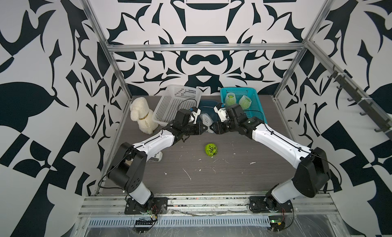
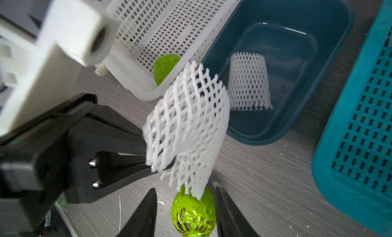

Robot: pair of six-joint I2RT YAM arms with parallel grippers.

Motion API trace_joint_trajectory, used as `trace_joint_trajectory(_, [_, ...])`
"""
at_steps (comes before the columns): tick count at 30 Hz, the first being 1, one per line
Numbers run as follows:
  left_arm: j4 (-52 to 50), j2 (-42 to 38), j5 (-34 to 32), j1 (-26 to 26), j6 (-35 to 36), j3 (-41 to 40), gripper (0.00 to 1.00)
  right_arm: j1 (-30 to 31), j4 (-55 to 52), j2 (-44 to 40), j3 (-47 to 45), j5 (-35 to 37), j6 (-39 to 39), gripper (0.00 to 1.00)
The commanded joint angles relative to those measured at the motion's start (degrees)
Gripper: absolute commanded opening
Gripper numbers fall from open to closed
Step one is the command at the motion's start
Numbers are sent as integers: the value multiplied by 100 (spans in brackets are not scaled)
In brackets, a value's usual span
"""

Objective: Sleeve custard apples in foam nets
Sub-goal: Open the foam net.

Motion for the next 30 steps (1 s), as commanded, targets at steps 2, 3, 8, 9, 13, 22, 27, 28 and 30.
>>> trace_joint_trajectory(2, [-166, -175, 158, 34, 68, 137, 6, -5, 227, 18, -131, -101, -182, 48])
trace_joint_trajectory(3, [-168, -180, 161, 35, 64, 135, 6, -6, 246, 51, -158, -35, -199, 48])
trace_joint_trajectory(8, [-202, -181, 287, 35, 67, 154, 6, -5, 414, 221, -186, 119, -285, 47])
trace_joint_trajectory(9, [-216, -167, 300, 33, 64, 165, 7, -5, 375, 263, -135, 119, -305, 47])
trace_joint_trajectory(13, [-238, -160, 315, 35, 60, 172, 8, -7, 371, 363, -38, 132, -301, 37])
trace_joint_trajectory(22, [-386, -43, 222, 43, 73, 263, 40, -6, 612, 252, -202, 196, 113, 18])
trace_joint_trajectory(27, [-409, 30, 105, 69, 81, 276, 39, -2, 749, 209, -317, 40, 364, 11])
trace_joint_trajectory(28, [-407, 35, 90, 76, 77, 274, 38, -10, 750, 199, -327, 39, 397, 10])
trace_joint_trajectory(30, [-405, 52, 41, 87, 65, 263, 31, -4, 750, 175, -335, 31, 485, 8])
